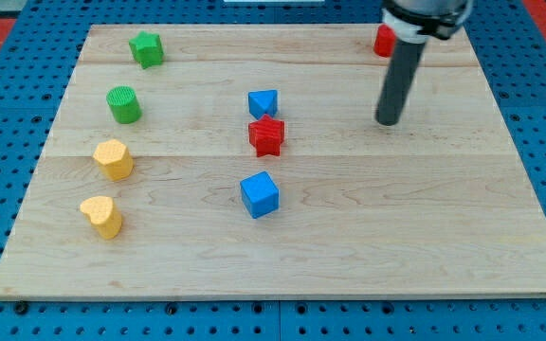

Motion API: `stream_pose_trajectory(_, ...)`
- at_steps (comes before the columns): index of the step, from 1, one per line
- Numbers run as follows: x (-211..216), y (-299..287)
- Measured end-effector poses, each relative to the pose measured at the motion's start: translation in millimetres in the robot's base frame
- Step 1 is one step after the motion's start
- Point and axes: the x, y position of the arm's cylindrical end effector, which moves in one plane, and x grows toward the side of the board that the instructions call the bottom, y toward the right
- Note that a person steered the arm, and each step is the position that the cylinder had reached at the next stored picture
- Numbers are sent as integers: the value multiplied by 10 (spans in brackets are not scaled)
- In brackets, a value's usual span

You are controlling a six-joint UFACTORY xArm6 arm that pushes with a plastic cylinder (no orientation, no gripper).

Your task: Separate the red star and blue triangle

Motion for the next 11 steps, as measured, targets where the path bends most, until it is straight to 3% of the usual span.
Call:
stream_pose_trajectory(2, 26, -898)
stream_pose_trajectory(3, 26, -1669)
stream_pose_trajectory(4, 0, -1857)
stream_pose_trajectory(8, -250, -1865)
stream_pose_trajectory(10, -677, -851)
stream_pose_trajectory(11, -1076, -856)
